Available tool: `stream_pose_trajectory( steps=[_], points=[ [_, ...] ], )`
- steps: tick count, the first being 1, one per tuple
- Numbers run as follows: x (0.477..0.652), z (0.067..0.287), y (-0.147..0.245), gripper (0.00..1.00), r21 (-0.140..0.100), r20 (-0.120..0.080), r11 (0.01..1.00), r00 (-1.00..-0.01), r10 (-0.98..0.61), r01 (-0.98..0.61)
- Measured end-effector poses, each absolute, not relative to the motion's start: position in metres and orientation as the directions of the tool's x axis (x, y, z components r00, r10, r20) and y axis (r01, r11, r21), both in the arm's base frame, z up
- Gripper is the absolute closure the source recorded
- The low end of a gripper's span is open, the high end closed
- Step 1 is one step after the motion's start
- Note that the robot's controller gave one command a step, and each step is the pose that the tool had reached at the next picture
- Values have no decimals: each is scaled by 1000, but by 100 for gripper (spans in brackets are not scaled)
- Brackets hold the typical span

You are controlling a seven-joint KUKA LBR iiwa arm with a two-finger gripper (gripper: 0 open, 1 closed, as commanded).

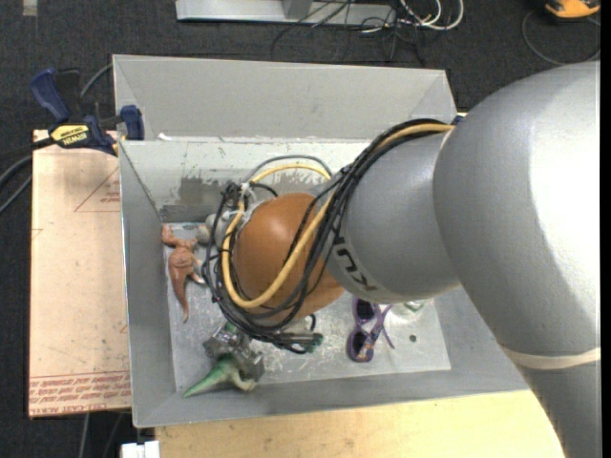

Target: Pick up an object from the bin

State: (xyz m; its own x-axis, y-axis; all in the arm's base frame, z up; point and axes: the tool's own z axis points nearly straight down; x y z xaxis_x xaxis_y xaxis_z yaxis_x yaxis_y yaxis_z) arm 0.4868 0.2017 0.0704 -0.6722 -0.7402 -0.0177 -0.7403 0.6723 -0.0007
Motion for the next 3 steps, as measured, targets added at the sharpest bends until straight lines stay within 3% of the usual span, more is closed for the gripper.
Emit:
stream_pose_trajectory(
  steps=[1,2,3],
  points=[
    [505,70,217,100,-3,-19,490,-490,-872,-872],
    [505,70,217,100,-3,-19,490,-490,-872,-872],
    [492,178,203,100,-2,-22,503,-503,-864,-864]
  ],
)
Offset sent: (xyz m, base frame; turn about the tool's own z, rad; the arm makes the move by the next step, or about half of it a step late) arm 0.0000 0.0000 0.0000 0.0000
